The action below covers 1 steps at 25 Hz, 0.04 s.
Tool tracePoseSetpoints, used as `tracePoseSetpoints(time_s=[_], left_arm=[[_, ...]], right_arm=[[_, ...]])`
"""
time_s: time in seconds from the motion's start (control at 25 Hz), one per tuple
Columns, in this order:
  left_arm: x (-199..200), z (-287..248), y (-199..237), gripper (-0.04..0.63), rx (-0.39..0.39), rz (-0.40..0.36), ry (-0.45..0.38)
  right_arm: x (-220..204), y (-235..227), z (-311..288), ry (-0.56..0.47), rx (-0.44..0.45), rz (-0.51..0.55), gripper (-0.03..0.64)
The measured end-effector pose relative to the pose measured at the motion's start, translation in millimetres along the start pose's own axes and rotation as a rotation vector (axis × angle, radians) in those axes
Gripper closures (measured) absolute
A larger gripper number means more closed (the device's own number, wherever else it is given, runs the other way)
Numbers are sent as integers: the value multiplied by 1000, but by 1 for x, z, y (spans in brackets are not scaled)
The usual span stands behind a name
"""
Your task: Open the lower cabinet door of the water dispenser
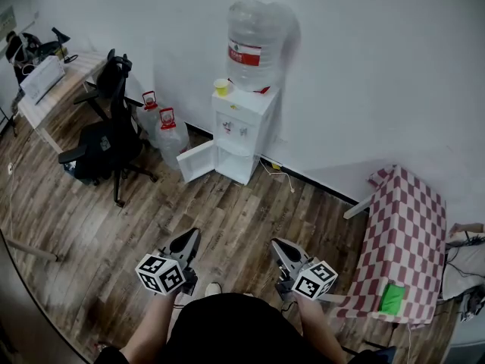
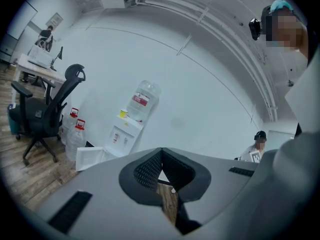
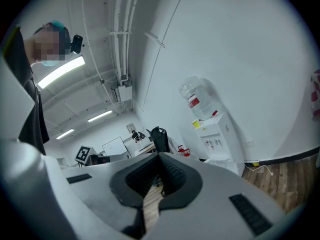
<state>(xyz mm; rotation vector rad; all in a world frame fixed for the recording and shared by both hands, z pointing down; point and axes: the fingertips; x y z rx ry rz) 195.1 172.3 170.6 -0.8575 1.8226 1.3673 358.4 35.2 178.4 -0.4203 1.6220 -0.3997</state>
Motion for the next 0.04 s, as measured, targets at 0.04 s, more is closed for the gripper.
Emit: tracePoseSetpoints(time_s=[0.04], left_arm=[[0, 0, 0, 581, 0, -1, 0]], right_arm=[[1, 1, -1, 0, 2, 4, 595]])
Point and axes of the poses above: the fingertips, and each gripper's own axes: z backward along the fingers, y to its left, x out of its top, and after that the axes turned 1 degree about z, right-handed
